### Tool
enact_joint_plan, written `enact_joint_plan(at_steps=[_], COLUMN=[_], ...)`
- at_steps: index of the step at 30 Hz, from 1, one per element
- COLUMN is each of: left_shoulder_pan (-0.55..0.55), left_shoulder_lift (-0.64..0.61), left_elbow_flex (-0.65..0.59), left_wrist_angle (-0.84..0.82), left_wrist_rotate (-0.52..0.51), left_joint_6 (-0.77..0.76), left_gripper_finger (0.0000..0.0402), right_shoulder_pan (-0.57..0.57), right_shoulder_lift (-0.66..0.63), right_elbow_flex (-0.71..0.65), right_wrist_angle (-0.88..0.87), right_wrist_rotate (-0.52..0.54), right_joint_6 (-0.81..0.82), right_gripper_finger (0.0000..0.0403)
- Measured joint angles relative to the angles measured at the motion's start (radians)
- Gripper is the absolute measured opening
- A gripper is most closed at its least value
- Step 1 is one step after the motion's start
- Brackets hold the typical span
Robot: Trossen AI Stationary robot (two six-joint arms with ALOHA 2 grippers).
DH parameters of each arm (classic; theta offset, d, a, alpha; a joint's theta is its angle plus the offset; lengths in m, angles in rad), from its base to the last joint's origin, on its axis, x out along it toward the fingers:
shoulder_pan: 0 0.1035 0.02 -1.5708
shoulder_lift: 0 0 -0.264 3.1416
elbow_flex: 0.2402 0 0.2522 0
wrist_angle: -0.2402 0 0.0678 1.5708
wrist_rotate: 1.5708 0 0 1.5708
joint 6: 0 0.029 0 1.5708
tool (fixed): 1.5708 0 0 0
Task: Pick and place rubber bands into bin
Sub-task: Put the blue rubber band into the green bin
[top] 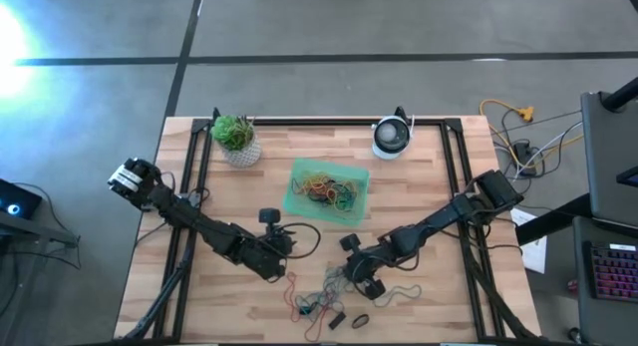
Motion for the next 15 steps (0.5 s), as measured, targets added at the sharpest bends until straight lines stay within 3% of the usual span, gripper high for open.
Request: enact_joint_plan(at_steps=[4,15], left_shoulder_pan=[0.000,0.000], left_shoulder_lift=[0.000,0.000], left_elbow_flex=[0.000,-0.001], left_wrist_angle=[0.000,-0.001], left_wrist_rotate=[0.000,0.000], left_joint_6=[0.000,0.000], left_gripper_finger=[0.0102,0.0102], right_shoulder_pan=[0.001,0.001], right_shoulder_lift=[0.000,-0.028], right_elbow_flex=[0.000,0.005], right_wrist_angle=[0.000,-0.013], right_wrist_rotate=[-0.022,-0.019], right_joint_6=[0.000,0.011], right_gripper_finger=[0.0012,0.0008])
